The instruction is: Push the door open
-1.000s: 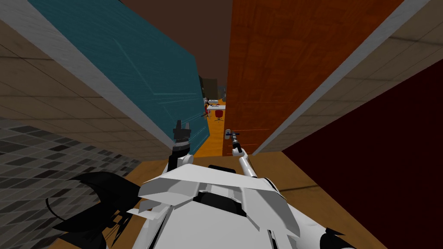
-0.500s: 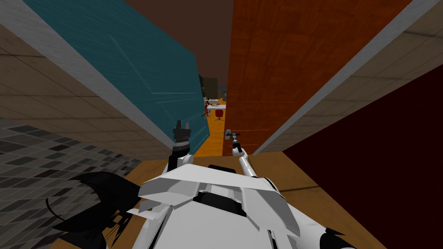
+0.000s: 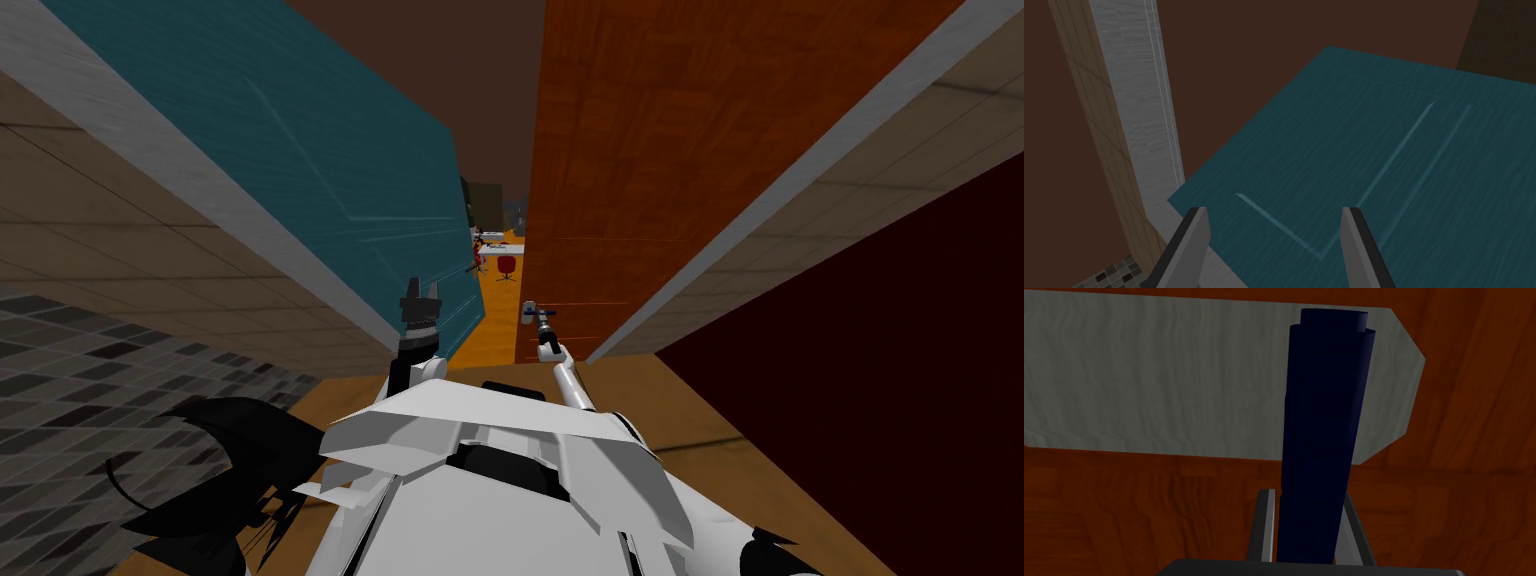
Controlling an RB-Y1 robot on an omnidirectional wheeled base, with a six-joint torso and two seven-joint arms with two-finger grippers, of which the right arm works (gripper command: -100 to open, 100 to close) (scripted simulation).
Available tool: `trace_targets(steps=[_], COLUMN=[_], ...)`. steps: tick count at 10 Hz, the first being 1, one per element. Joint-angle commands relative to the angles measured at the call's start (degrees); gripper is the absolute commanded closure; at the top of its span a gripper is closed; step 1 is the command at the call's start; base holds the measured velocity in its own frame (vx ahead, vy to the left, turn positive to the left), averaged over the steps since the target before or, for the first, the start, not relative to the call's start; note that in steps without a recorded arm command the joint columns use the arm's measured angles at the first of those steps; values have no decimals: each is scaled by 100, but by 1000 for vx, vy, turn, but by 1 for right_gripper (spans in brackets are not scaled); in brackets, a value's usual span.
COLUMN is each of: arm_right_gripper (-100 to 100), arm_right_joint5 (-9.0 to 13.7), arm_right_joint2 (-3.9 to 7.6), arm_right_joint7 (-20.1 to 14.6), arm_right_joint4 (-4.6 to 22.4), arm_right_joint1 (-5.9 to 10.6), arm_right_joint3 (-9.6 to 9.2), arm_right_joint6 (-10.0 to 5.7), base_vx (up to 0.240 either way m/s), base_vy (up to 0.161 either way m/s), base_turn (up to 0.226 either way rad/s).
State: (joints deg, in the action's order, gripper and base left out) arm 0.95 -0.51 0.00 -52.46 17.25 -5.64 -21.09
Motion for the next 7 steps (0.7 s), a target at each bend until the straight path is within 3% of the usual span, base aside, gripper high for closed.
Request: trace_targets(steps=[1, 3, 7], arm_right_gripper=[100, 100, 100], arm_right_joint5=[22, 29, 95], arm_right_joint2=[97, 115, 256], arm_right_joint7=[21, 29, 105], arm_right_joint4=[-52, -49, -27], arm_right_joint1=[47, 49, 62], arm_right_joint3=[114, 146, 452], arm_right_joint6=[-24, -22, -8], base_vx=[182, 136, 167], base_vy=[121, 82, 122], base_turn=[-47, -39, -75])
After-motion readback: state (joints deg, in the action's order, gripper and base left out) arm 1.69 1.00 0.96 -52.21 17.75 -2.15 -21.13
